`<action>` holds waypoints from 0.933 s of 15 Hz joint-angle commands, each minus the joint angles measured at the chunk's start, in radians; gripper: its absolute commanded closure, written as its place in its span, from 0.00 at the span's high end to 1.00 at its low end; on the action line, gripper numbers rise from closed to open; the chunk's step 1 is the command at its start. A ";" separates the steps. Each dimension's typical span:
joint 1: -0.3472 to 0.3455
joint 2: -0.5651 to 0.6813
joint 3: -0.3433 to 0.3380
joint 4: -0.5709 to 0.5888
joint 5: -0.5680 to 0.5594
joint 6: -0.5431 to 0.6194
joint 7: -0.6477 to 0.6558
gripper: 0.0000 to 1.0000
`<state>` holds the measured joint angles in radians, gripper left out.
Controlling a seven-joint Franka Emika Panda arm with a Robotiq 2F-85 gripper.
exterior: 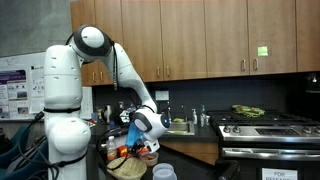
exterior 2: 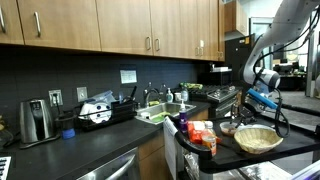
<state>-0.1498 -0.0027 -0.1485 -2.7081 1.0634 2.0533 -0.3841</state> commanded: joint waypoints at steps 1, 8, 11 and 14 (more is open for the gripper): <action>0.001 -0.007 0.000 0.000 0.000 0.000 0.006 0.60; 0.006 -0.059 0.005 -0.041 0.001 0.039 0.036 1.00; 0.009 -0.101 0.009 -0.069 -0.007 0.038 0.037 1.00; 0.027 -0.157 0.030 -0.101 -0.001 0.062 0.050 1.00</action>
<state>-0.1427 -0.0578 -0.1432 -2.7523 1.0634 2.0769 -0.3807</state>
